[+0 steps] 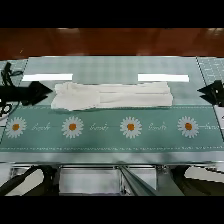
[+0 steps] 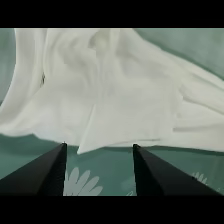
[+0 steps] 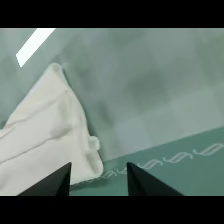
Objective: Fold the shirts.
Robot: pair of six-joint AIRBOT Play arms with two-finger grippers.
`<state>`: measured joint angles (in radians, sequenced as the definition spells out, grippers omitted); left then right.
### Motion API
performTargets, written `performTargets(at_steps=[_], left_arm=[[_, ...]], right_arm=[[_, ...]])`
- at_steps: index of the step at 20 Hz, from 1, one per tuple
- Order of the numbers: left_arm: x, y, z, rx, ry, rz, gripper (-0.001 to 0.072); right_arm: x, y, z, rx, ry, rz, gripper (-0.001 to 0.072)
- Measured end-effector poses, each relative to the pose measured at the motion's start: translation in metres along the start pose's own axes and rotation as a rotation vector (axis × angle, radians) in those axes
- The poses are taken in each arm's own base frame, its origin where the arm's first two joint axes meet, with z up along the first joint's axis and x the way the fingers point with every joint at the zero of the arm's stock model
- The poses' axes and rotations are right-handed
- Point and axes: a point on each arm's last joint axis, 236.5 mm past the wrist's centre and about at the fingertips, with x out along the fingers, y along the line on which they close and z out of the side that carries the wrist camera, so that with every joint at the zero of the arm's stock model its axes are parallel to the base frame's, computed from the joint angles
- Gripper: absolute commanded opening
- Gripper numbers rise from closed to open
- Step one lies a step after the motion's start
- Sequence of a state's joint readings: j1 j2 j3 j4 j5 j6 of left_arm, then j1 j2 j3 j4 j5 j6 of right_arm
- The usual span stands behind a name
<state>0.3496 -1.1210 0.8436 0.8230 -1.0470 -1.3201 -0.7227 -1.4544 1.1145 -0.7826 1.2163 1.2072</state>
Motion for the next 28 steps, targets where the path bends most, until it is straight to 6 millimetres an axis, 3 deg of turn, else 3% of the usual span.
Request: performTargets(at_steps=[3, 6, 12, 17, 18, 19, 21, 23, 24, 25, 26, 28], left_arm=[[0.007, 0.01, -0.04, -0.015, 0.0, 0.019, 0.0506], [0.011, 0.01, -0.057, -0.026, 0.001, 0.007, 0.0505], [0.013, 0.002, -0.059, -0.066, -0.026, -0.034, 0.0505], [0.013, 0.0, -0.058, -0.077, -0.034, -0.045, 0.0505], [0.013, -0.001, -0.058, -0.077, -0.034, -0.046, 0.0506], [0.013, -0.001, -0.058, -0.076, -0.034, -0.047, 0.0506], [0.013, -0.001, -0.058, -0.065, -0.034, -0.047, 0.0505], [0.013, -0.002, -0.06, -0.054, -0.027, -0.052, 0.0504], [0.013, -0.003, -0.061, -0.048, -0.021, -0.056, 0.0487], [0.013, -0.005, -0.061, -0.042, -0.02, -0.059, 0.0293], [0.012, -0.007, -0.06, -0.029, -0.019, -0.063, 0.0038], [0.01, -0.015, -0.062, 0.02, -0.001, -0.08, 0.002]], right_arm=[[0.027, -0.009, -0.019, 0.043, 0.051, 0.024, 0.0417], [0.057, -0.004, -0.031, 0.084, 0.103, 0.077, 0.0417], [0.113, 0.019, -0.046, 0.086, 0.216, 0.14, 0.0417], [0.147, 0.049, -0.048, 0.052, 0.275, 0.161, 0.0416], [0.154, 0.055, -0.047, 0.041, 0.275, 0.16, 0.0394], [0.159, 0.061, -0.046, 0.027, 0.274, 0.159, 0.0305], [0.169, 0.07, -0.041, -0.006, 0.255, 0.146, 0.0018], [0.171, 0.086, -0.039, -0.033, 0.254, 0.167, 0.0019], [0.172, 0.091, -0.04, -0.052, 0.258, 0.171, 0.0019], [0.17, 0.097, -0.039, -0.067, 0.253, 0.177, 0.0019], [0.167, 0.103, -0.036, -0.081, 0.245, 0.183, 0.0019], [0.156, 0.111, -0.034, -0.12, 0.234, 0.183, 0.0019]])
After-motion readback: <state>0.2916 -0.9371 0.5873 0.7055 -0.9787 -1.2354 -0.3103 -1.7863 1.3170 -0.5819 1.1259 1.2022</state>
